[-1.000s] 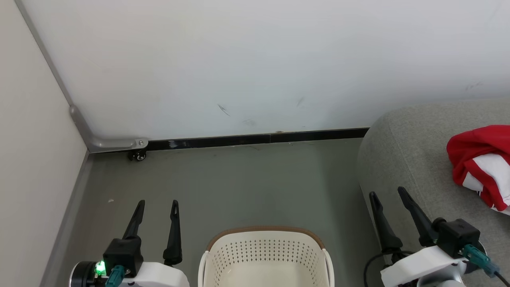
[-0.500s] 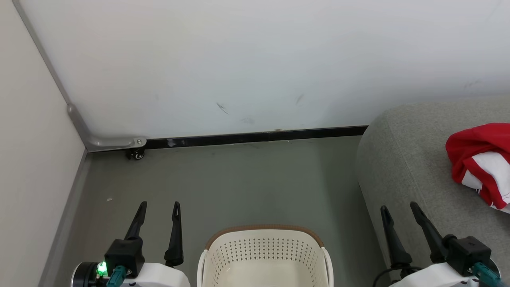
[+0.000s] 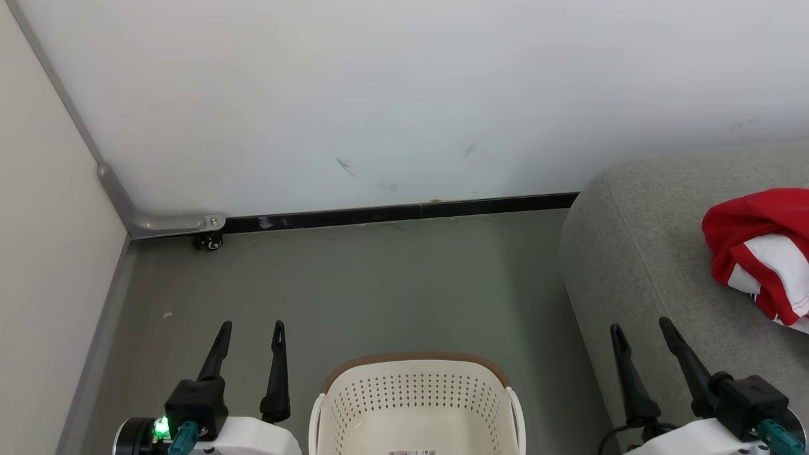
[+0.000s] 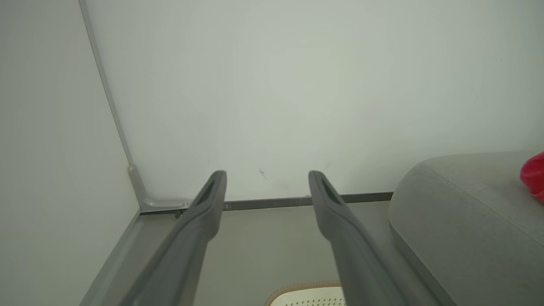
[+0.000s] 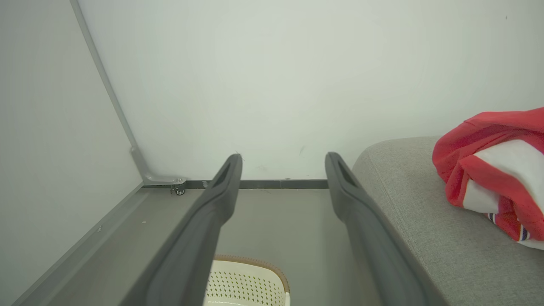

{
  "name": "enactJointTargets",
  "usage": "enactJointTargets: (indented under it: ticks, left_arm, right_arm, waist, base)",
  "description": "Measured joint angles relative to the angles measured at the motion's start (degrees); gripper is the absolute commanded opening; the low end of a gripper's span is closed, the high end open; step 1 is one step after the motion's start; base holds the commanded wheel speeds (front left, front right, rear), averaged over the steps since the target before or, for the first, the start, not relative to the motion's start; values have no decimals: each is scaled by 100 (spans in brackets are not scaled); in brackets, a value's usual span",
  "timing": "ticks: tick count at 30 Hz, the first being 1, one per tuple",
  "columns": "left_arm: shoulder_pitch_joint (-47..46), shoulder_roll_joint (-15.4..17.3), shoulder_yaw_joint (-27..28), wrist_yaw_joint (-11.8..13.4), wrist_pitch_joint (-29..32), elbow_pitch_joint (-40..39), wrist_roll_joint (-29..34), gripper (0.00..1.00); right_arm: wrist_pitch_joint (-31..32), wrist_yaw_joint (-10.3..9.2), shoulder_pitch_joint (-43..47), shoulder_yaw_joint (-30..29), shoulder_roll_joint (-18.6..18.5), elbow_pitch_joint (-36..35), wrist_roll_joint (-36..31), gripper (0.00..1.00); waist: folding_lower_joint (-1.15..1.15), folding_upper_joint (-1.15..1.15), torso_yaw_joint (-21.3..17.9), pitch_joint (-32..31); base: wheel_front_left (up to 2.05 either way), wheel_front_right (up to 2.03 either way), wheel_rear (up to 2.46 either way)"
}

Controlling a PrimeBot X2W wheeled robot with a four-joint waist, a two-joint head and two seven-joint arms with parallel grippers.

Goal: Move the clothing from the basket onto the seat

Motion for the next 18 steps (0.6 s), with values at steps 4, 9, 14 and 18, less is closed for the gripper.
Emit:
enactJointTargets:
  ticks: [4,9,14,18]
  left_arm:
    - [1,52,-14,-10,0,43,55,100]
    - [1,155,-33,-34,0,162,146,100]
    - [1,163,-47,-60,0,215,157,100]
    - [1,164,-64,-76,0,246,157,100]
  right_arm:
    - [3,0,115,-2,5,-78,-1,100]
    - [56,0,136,1,8,-179,-8,100]
    - [105,0,224,10,10,-211,43,100]
    - [105,0,235,18,10,-281,109,100]
  waist:
    - [0,0,-7,-2]
    - [0,0,-5,-13]
    - [0,0,2,-20]
    - [0,0,21,-28]
  base:
    - [0,0,0]
    - [0,0,0]
    - [0,0,0]
    - [0,0,0]
